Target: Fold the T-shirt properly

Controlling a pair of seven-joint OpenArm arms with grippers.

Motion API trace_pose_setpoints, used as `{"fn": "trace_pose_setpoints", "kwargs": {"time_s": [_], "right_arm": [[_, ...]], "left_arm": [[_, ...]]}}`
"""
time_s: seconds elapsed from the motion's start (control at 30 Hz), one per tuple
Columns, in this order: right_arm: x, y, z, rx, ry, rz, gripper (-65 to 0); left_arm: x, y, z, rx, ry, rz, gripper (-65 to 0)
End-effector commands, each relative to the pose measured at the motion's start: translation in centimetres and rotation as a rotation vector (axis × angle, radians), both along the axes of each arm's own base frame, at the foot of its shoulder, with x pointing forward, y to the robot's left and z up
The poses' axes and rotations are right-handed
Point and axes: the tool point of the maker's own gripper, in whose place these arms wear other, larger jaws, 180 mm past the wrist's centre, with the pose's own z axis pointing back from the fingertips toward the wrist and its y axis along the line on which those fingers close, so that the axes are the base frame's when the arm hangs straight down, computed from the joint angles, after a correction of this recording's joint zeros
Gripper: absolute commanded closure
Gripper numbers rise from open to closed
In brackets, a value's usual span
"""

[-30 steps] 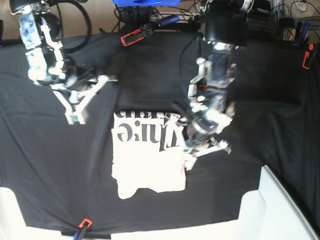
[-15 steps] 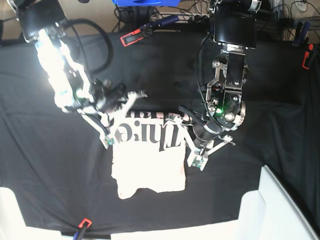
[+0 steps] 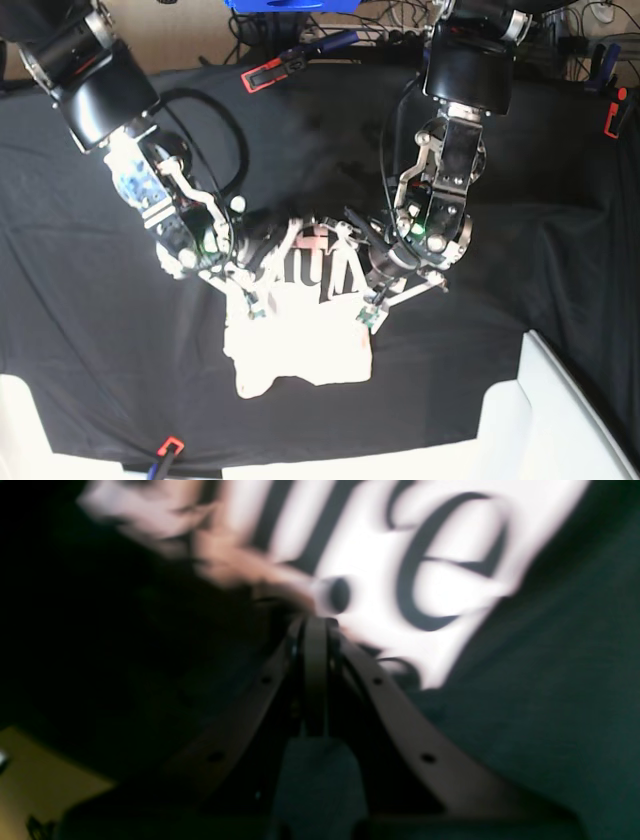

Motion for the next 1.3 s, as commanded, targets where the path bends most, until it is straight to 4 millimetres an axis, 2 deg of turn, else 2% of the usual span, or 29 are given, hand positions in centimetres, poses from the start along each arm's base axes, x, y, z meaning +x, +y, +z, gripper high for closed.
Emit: {"fn": "trace_pose_setpoints", "kwargs": {"time_s": [0.0, 0.13, 0.33, 0.43, 0.53, 0.6, 0.73, 0.8, 0.93, 1.07, 1.27], "right_arm": [[1.7, 1.1, 1.8, 0.036, -0.054, 0.007, 0.0], [2.1, 0.4, 0.4, 0.018, -0.045, -0.017, 0.0], [1.1, -1.8, -4.1, -0.027, -0.013, -0.068, 0.0], [0.9, -1.9, -4.2, -0.023, -0.016, -0.014, 0.0], [1.1, -1.0, -3.1, -0.001, -0.032, 0.019, 0.0], [1.3, 0.0, -1.2, 0.017, -0.05, 0.043, 0.0], [2.0, 1.4, 3.4, 0.06, -0.127, 0.064, 0.0], [2.4, 1.6, 4.9, 0.074, -0.154, 0.032, 0.0], [3.8, -1.0, 6.4, 0.056, -0.278, 0.013, 0.0], [4.4, -5.2, 6.4, 0.034, -0.453, -0.012, 0.0], [3.0, -10.5, 5.7, -0.023, -0.593, 0.003, 0.0]], "left_arm": [[1.1, -0.3, 0.9, -0.014, -0.035, -0.001, 0.0], [0.8, 0.2, -1.5, 0.003, 0.042, 0.007, 0.0], [-0.1, 0.7, -4.7, -0.008, 0.091, 0.013, 0.0], [0.3, 0.6, -4.5, -0.015, 0.075, 0.011, 0.0], [1.2, 0.5, -2.8, -0.024, 0.024, 0.013, 0.0], [2.3, 0.2, -0.7, -0.035, -0.04, 0.012, 0.0], [3.0, 1.1, 2.4, -0.005, -0.101, 0.012, 0.0], [3.2, 2.5, 4.0, 0.004, -0.152, 0.031, 0.0], [3.6, 6.6, 6.5, -0.003, -0.23, 0.146, 0.0], [3.2, 11.1, 7.7, -0.004, -0.342, 0.23, 0.0], [0.8, 12.4, 7.1, -0.042, -0.495, 0.184, 0.0]]}}
